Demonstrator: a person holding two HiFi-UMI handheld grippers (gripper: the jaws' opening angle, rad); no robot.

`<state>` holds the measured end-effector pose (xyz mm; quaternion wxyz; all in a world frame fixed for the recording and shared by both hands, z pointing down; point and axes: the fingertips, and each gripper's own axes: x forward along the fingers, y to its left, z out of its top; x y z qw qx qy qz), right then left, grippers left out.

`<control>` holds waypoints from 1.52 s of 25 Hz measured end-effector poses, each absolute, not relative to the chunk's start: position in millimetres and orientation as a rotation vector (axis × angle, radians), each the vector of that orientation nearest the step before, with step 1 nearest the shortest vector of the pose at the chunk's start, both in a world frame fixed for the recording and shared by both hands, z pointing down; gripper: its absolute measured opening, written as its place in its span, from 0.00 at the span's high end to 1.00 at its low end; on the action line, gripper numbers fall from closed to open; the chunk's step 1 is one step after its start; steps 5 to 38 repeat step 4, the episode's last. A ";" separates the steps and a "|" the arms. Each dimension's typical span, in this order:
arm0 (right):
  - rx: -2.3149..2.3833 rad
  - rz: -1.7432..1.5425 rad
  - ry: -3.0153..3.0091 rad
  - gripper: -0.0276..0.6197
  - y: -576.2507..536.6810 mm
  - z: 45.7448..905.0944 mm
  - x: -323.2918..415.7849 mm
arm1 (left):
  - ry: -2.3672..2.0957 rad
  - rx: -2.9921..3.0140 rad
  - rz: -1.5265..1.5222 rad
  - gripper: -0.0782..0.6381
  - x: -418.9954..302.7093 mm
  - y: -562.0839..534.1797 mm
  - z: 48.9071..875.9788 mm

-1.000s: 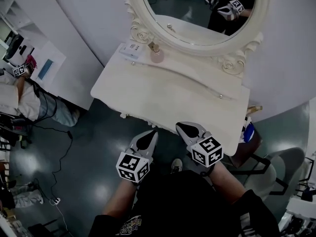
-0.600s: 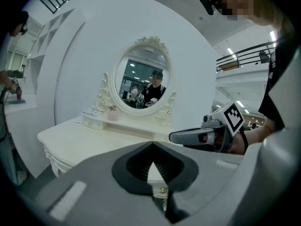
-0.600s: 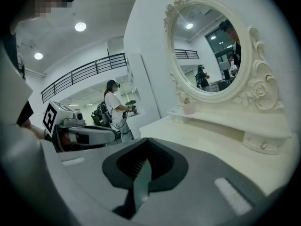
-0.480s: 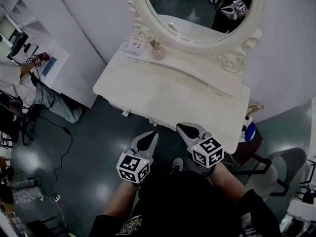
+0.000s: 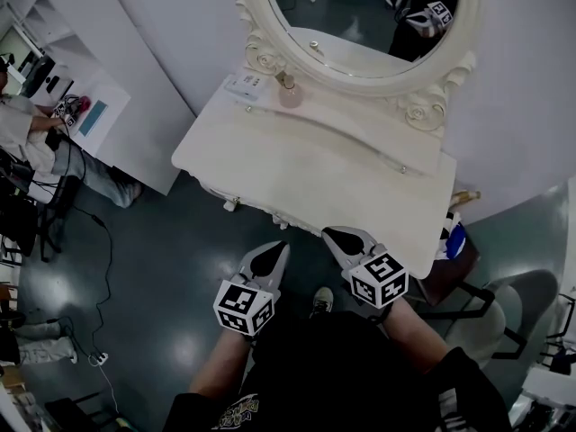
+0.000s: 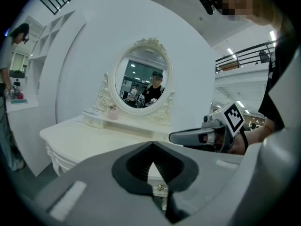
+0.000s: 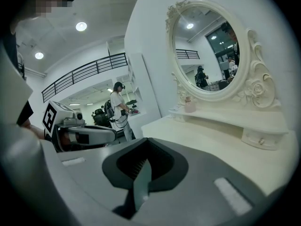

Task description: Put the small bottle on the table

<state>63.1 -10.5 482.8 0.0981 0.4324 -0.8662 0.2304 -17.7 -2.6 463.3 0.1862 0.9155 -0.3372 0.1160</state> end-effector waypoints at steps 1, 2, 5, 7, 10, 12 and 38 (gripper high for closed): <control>1.279 0.682 -2.564 0.91 -9.6 482.6 62.7 | -0.952 2.578 0.327 0.89 -18.2 -1.5 463.1; 1.279 0.681 -2.565 0.91 -8.7 482.2 62.2 | -0.953 2.577 0.327 0.89 -18.7 -0.5 462.8; 1.279 0.678 -2.566 0.91 -7.1 481.1 61.3 | -0.956 2.578 0.326 0.89 -19.9 1.3 462.1; 1.279 0.678 -2.566 0.91 -7.1 481.1 61.3 | -0.956 2.578 0.326 0.89 -19.9 1.3 462.1; 1.279 0.678 -2.566 0.91 -7.1 481.1 61.3 | -0.956 2.578 0.326 0.89 -19.9 1.3 462.1; 1.279 0.678 -2.566 0.91 -7.1 481.1 61.3 | -0.956 2.578 0.326 0.89 -19.9 1.3 462.1; 1.279 0.678 -2.566 0.91 -7.1 481.1 61.3 | -0.956 2.578 0.326 0.89 -19.9 1.3 462.1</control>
